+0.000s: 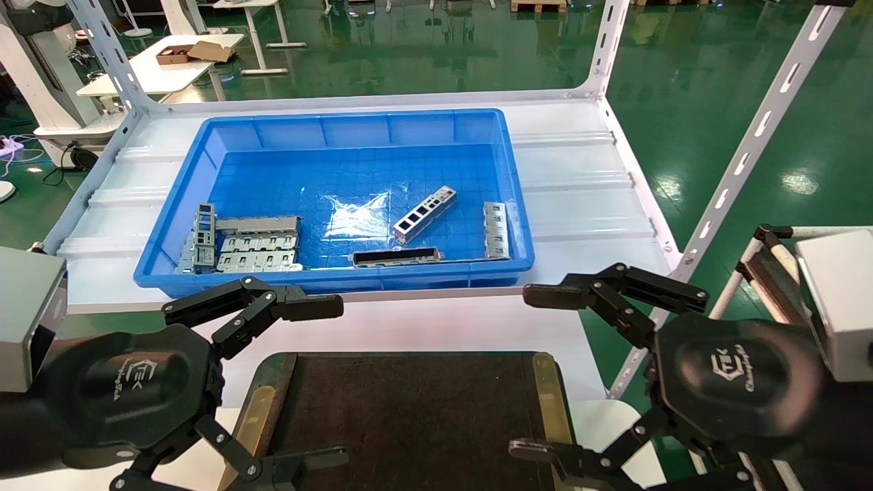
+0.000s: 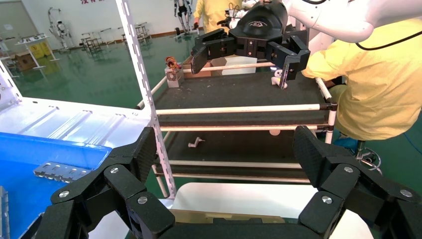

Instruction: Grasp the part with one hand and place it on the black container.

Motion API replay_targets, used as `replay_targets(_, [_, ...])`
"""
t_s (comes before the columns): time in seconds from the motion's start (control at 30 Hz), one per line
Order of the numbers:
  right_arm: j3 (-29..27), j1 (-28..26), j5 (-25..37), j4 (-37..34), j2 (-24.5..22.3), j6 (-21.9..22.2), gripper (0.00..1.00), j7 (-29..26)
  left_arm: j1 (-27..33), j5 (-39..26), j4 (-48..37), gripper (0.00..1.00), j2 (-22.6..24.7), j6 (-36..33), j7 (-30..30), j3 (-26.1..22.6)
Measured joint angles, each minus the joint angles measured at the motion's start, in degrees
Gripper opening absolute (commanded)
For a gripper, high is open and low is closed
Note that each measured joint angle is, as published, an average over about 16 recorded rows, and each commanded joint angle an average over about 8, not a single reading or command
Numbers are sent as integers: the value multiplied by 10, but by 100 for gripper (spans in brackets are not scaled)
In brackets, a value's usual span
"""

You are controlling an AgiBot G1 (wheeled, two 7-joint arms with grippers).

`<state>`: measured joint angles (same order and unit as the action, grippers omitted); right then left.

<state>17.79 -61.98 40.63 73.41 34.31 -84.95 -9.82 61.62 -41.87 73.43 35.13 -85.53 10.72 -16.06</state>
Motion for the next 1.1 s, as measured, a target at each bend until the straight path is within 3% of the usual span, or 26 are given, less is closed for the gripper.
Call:
replay_targets(0.57, [0,0,0,0,0,0,100,0,27,-64,-15,100,45,70,10,-25])
replay_targets(0.83, [1,0,0,0,0,0,100,0,85,-135,-84,100,109,130,8,-57])
replay_targets(1.1, [1,0,0,0,0,0,100,0,168,-209,-219,100,199,189,-19,-90])
